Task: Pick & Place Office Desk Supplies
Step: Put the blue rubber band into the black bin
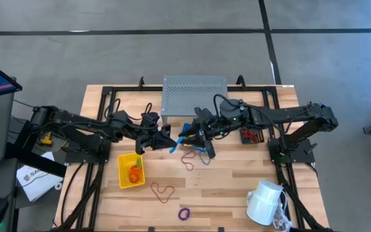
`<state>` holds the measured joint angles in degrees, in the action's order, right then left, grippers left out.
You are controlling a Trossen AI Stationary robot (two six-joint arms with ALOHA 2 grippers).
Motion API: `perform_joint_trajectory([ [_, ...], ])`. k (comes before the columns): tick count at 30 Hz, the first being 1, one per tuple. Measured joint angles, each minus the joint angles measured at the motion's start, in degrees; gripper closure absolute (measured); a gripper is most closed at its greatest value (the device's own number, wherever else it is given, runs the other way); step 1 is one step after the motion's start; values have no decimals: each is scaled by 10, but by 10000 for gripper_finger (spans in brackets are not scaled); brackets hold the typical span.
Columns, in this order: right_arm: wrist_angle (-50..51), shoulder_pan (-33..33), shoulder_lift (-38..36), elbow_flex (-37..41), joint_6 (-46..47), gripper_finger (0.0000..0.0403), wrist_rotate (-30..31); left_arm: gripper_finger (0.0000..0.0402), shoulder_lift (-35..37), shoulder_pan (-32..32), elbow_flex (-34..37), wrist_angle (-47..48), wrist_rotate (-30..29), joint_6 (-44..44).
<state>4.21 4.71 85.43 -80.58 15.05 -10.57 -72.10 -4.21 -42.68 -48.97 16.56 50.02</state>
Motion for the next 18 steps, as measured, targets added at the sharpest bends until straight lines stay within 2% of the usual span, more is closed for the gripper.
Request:
perform_joint_trajectory([
  [6, 0, 0, 0, 0, -6, 390, 0, 401, 0, 0, 0, 0, 3, 0],
  [18, -2, 9, -3, 0, -3, 401, 0, 396, 0, 2, 0, 1, 3, 0],
])
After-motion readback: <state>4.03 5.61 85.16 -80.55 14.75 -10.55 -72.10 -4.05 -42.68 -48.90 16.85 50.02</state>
